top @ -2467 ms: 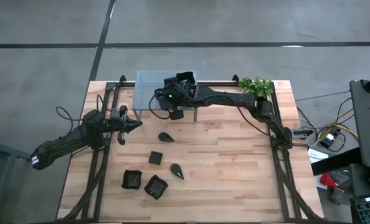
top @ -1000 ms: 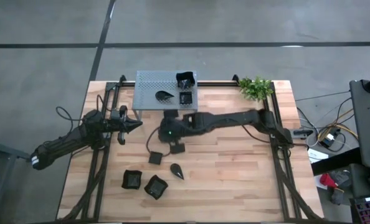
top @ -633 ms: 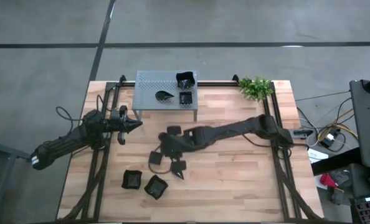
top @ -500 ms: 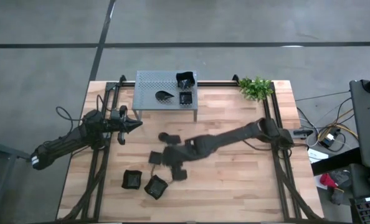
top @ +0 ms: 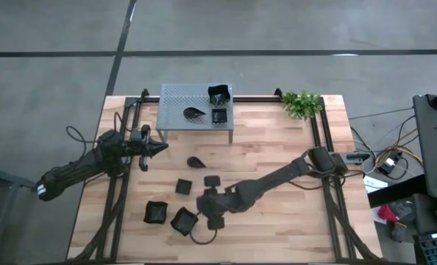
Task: Pick & Place Mini shaped plates
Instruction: Stack the black drop shaped plate on top of the black drop shaped plate on the shelf
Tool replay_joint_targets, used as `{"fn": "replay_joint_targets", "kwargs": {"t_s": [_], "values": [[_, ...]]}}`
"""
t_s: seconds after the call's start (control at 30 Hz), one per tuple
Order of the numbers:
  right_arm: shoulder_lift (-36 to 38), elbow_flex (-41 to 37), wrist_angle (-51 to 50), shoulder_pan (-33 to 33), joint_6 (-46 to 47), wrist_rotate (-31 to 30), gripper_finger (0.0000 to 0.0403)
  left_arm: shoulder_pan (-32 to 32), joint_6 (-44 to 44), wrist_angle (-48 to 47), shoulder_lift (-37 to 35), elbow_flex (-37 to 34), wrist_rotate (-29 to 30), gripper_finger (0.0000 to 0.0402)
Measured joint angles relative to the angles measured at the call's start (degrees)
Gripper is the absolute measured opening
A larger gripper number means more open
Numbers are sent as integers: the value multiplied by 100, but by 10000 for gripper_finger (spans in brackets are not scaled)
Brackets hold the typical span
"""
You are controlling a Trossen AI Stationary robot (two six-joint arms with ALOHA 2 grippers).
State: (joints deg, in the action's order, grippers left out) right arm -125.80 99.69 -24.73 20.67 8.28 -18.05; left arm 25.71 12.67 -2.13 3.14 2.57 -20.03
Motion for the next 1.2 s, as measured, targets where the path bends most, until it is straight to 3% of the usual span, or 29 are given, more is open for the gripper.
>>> {"fn": "replay_joint_targets", "kwargs": {"t_s": [0.53,1.2], "values": [[0,-699,462,74,709,353,120,1,-2,0,1,0,-2,3],[1,-1012,722,223,405,460,113,1,-2,0,0,-1,0,3]]}}
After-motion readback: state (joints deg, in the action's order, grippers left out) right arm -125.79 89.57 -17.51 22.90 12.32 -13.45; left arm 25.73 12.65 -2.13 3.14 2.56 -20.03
